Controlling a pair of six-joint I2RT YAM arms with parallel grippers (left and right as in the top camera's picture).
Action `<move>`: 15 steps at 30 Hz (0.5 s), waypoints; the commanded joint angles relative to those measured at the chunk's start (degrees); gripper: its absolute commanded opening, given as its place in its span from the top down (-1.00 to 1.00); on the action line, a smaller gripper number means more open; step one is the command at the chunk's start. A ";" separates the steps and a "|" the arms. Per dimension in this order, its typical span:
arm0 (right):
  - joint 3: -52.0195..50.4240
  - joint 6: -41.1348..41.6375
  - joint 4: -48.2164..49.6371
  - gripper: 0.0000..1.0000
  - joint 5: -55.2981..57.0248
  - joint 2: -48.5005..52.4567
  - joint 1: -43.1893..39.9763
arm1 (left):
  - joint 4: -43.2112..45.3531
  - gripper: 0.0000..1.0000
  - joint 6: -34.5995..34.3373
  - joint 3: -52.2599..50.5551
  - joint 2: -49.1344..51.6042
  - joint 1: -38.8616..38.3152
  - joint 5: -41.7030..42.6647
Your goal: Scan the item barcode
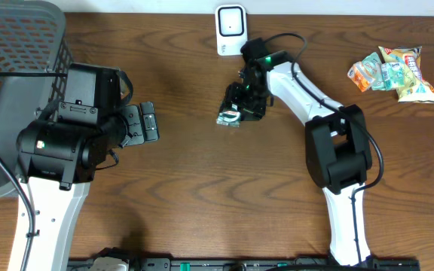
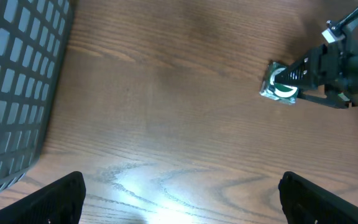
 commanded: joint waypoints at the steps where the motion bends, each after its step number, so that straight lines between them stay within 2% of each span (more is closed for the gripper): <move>1: -0.04 -2.60 0.68 -0.26 -14.49 0.00 -1.81 | -0.13 -0.95 0.11 0.61 -0.09 -0.09 -0.52; 4: -0.04 -3.04 1.70 -0.25 -21.90 0.00 -3.08 | -0.13 -0.95 0.11 0.61 -0.09 -0.09 -0.52; 6: -0.04 -3.02 2.14 -0.22 -21.81 0.00 -3.72 | -0.13 -0.96 0.11 0.61 -0.09 -0.09 -0.52; 10: -0.04 -2.99 1.51 -0.19 -12.76 0.00 -3.96 | -0.13 -0.96 0.11 0.61 -0.09 -0.09 -0.52; 15: -0.02 -1.44 -1.18 -0.37 3.80 -0.72 -1.31 | -0.13 -0.95 0.11 0.61 -0.09 -0.09 -0.52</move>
